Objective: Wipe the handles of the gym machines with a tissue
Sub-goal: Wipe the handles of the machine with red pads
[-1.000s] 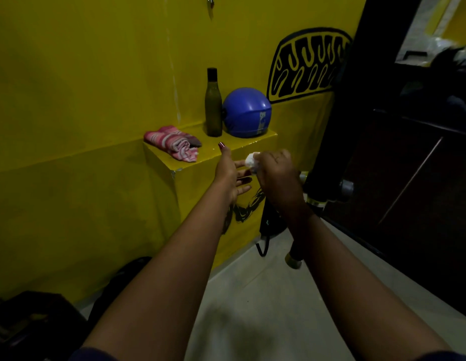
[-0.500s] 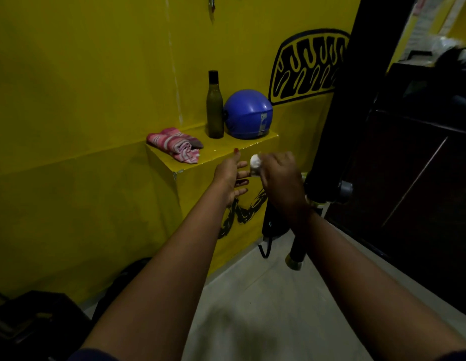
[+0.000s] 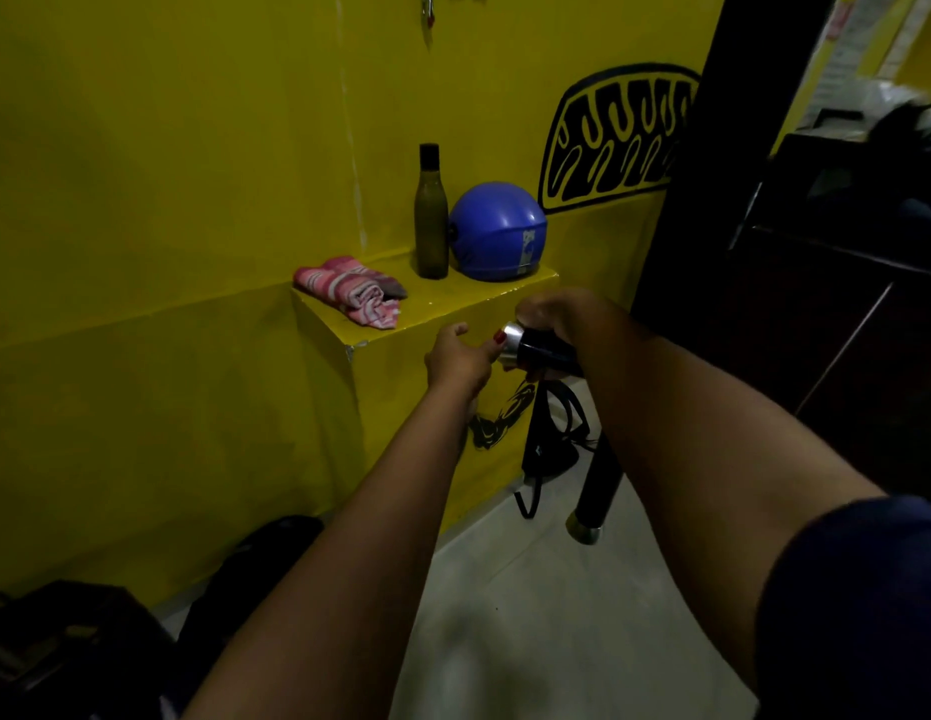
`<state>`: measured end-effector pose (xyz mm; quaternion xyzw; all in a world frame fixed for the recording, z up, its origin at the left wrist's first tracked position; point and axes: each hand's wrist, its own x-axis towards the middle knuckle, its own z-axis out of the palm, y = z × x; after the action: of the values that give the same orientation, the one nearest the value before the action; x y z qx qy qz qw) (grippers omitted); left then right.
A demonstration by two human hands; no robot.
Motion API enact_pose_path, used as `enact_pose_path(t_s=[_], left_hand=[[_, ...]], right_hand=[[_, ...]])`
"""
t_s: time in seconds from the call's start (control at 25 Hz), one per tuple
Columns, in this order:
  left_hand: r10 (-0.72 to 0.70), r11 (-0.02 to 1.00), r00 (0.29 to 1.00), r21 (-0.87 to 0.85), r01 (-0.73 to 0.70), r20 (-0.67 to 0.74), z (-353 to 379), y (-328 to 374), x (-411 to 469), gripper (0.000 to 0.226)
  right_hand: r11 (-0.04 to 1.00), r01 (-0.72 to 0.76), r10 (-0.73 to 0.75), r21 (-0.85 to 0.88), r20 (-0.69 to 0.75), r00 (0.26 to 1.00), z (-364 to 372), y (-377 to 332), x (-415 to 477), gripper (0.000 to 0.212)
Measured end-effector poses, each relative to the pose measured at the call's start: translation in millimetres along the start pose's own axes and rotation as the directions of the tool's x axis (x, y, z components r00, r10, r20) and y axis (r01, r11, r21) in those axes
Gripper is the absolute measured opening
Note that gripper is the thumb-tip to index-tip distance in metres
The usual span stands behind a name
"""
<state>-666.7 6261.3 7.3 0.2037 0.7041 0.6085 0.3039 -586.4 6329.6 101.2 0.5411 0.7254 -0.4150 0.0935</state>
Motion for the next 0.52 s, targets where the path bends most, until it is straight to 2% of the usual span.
enact_pose_path(t_s=[0.12, 0.2, 0.24, 0.32, 0.4, 0.44, 0.52], left_hand=[[-0.039, 0.999, 0.999, -0.001, 0.039, 0.012, 1, -1, 2, 0.064], [-0.061, 0.997, 0.997, -0.039, 0.063, 0.048, 0, 0, 2, 0.060], [-0.068, 0.993, 0.995, -0.089, 0.075, 0.080, -1, 1, 2, 0.055], [-0.025, 0.969, 0.985, -0.240, 0.066, 0.172, -2, 6, -1, 0.044], [0.076, 0.915, 0.971, -0.403, 0.023, 0.228, -2, 12, -5, 0.033], [0.115, 0.893, 0.966, -0.451, 0.001, 0.232, -1, 15, -8, 0.028], [0.185, 0.898, 0.957, -0.434, -0.073, 0.222, -1, 18, -10, 0.029]], right_hand=[[0.997, 0.070, -0.070, -0.013, -0.013, 0.997, 2, -1, 10, 0.042], [0.977, 0.215, -0.214, -0.012, -0.146, 0.966, 4, 4, 23, 0.034], [0.950, 0.304, -0.311, -0.069, -0.261, 0.914, 8, 8, 26, 0.032], [0.838, 0.485, -0.544, -0.250, -0.448, 0.709, 15, 21, 25, 0.020], [0.707, 0.645, -0.686, -0.290, -0.503, 0.526, 21, 34, 20, 0.012], [0.646, 0.699, -0.733, -0.305, -0.503, 0.458, 23, 38, 19, 0.017], [0.584, 0.737, -0.766, -0.341, -0.531, 0.361, 24, 43, 21, 0.025]])
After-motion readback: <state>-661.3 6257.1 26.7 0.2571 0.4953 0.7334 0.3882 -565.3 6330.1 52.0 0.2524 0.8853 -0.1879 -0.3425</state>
